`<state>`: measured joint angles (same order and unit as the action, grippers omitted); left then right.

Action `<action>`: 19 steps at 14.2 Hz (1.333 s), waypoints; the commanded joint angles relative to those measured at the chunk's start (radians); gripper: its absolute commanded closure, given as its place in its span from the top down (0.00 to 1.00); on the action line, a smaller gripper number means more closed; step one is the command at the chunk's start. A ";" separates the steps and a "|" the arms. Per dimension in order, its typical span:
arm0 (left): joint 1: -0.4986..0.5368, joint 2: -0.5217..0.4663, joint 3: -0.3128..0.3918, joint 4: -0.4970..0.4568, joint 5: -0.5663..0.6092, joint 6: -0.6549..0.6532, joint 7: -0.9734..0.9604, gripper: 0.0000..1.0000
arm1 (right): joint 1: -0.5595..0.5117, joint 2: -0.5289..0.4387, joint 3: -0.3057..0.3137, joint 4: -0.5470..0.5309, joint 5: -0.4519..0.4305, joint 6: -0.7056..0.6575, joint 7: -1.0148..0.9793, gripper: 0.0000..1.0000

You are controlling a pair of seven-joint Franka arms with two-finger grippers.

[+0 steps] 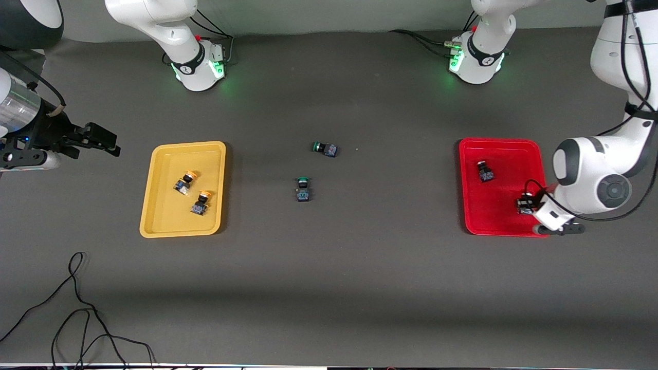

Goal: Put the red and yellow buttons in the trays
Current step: 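Retract the right gripper while the left gripper carries the red button to tray, then release the red button in the red tray and retract the left gripper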

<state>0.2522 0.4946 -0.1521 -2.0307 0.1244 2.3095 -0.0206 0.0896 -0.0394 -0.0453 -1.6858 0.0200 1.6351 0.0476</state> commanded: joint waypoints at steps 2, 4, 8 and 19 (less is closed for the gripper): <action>-0.014 -0.083 -0.003 -0.039 0.015 -0.033 -0.036 1.00 | -0.002 -0.007 0.007 0.002 -0.015 -0.008 0.017 1.00; -0.019 -0.158 -0.006 -0.017 0.014 -0.138 -0.036 1.00 | -0.001 0.003 0.007 0.009 -0.015 -0.006 0.020 1.00; -0.028 -0.364 -0.006 0.006 0.008 -0.280 -0.022 1.00 | 0.001 0.003 0.004 0.012 -0.011 -0.006 0.018 1.00; -0.079 -0.498 -0.101 0.283 -0.062 -0.618 -0.076 1.00 | 0.007 0.016 0.004 0.040 -0.009 -0.009 0.021 1.00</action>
<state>0.2020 -0.0036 -0.2594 -1.7694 0.0614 1.7093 -0.0776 0.0919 -0.0369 -0.0448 -1.6686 0.0199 1.6333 0.0479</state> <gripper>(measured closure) 0.000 0.000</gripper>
